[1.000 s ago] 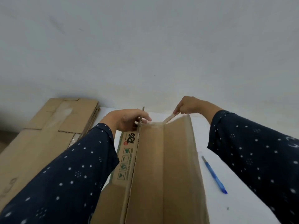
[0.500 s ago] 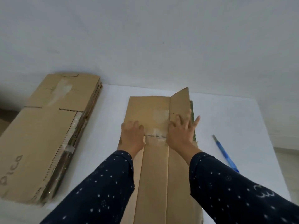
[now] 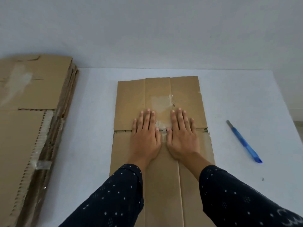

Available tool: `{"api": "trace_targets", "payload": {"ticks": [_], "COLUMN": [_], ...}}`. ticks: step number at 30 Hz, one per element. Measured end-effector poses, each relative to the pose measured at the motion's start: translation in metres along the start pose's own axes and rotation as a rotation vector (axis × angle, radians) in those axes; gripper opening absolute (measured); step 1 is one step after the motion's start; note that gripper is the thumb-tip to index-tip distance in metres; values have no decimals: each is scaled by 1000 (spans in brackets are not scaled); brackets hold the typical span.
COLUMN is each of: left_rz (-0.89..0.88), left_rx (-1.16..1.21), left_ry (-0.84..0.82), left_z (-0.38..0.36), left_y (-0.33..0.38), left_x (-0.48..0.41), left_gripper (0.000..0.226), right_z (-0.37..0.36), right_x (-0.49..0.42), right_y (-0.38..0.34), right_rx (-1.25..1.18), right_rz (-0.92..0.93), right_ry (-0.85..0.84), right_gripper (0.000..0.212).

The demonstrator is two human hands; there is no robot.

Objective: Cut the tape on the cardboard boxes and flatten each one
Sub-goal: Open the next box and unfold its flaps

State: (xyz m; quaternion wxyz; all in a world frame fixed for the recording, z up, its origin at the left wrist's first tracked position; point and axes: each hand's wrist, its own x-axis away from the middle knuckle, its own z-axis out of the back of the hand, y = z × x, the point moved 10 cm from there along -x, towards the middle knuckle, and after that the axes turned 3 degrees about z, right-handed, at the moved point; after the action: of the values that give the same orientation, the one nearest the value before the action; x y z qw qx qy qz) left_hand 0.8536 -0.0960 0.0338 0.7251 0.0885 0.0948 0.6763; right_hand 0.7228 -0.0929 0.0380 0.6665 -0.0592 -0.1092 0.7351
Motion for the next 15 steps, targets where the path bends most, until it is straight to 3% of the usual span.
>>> {"api": "trace_targets", "payload": {"ticks": [4,10,15], "left_rz": [-2,-9,-40], "left_rx": [13,104,90], "left_ry": [-5,-109,-196], "left_z": [0,8,13], "left_y": [0,0,3], "left_x": [1,-5,39], "left_gripper": [62,57,58], "right_z": [-2,0,1], "right_x": [-1,-8,58], "right_y": [1,4,-6], "right_rx": [27,7,-17], "right_rz": [-9,-2,-9], "right_ry": [-9,-153,-163], "right_gripper": [65,63,60]}}
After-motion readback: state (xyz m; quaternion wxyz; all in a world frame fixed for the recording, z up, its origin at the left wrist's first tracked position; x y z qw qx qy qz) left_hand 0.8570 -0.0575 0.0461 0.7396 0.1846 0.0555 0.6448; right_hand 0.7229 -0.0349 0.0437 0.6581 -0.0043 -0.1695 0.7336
